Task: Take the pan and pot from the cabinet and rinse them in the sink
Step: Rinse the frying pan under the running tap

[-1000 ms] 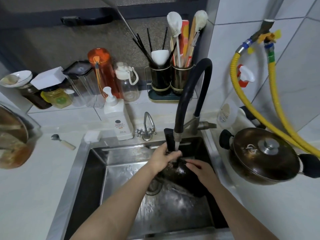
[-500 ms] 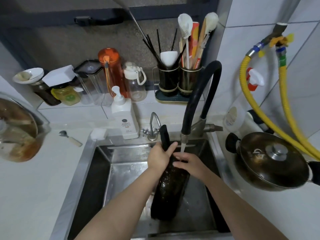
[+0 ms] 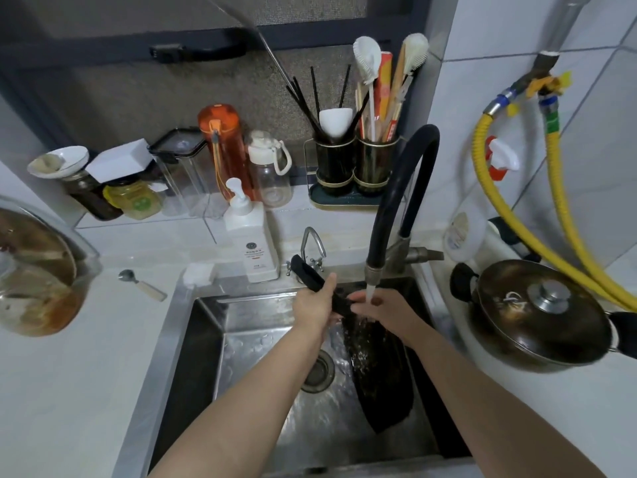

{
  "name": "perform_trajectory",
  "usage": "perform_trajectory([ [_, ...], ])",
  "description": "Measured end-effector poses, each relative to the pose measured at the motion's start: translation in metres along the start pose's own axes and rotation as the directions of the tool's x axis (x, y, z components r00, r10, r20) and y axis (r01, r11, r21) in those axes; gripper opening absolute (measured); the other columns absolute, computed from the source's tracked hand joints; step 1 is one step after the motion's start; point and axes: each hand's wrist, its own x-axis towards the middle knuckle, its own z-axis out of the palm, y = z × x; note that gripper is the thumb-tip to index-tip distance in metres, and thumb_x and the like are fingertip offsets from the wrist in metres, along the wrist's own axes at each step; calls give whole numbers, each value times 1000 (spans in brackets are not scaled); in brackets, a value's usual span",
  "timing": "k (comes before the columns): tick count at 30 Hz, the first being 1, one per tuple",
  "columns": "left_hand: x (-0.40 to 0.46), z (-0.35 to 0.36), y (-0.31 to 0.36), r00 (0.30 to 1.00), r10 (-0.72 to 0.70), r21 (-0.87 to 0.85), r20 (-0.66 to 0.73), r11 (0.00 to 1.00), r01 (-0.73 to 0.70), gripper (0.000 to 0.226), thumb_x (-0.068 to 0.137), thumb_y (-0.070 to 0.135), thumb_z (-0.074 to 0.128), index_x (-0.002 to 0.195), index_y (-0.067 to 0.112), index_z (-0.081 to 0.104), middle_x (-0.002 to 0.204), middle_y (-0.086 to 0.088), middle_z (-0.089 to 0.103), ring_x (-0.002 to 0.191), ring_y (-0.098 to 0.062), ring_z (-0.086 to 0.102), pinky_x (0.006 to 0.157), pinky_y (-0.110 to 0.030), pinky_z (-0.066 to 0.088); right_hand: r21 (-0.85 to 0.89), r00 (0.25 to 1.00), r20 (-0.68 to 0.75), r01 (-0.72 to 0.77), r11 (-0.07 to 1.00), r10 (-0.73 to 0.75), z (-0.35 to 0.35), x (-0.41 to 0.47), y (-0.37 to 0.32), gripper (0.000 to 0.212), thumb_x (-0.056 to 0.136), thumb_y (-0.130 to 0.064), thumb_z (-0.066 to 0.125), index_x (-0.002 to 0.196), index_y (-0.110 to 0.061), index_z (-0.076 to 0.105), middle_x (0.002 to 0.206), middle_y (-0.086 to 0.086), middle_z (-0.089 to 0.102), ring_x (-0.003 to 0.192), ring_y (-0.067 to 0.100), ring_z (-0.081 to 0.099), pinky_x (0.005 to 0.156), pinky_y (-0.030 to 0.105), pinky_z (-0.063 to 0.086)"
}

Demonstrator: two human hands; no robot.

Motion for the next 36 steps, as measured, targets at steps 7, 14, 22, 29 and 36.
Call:
perform_trajectory([
  [7,-15,-27,6,1000,1,-122,-25,993,-4,36,83,43,67,82,8,59,85,-17,70,77,-40,70,73,-50,59,-93,998,-55,-3,996,-2,2,-14,19,30,78,-15,73,108,-19,69,107,-5,67,103,6,59,95,16,40],
  [14,-27,-69,-2,996,-1,-185,-93,983,-16,42,85,47,63,81,6,60,76,-16,71,53,-26,67,55,-30,57,-18,998,-67,3,1000,-5,30,-35,30,44,80,-23,72,122,-27,61,130,-18,48,121,0,42,93,8,30],
  [22,-32,-83,-10,984,-108,-337,-145,940,54,37,88,46,60,84,9,52,76,-13,65,39,-20,62,42,-26,53,42,990,-127,-51,998,56,28,-44,25,40,79,-22,73,118,-20,64,115,-6,65,114,11,58,96,20,42],
  [29,-37,-91,-16,954,-270,-494,-129,852,174,39,95,45,48,108,9,42,85,-19,61,52,-27,62,62,-37,51,-61,991,-131,-37,997,28,19,-44,21,30,80,-31,71,110,-26,70,115,-7,66,113,9,57,105,29,41],
  [36,-34,-98,-16,931,-342,-592,-127,779,206,51,97,40,46,137,10,37,107,-20,53,66,-30,56,90,-42,48,-345,993,-113,-50,937,11,24,-36,20,58,70,-65,62,119,-35,60,124,-8,59,121,15,50,107,43,38],
])
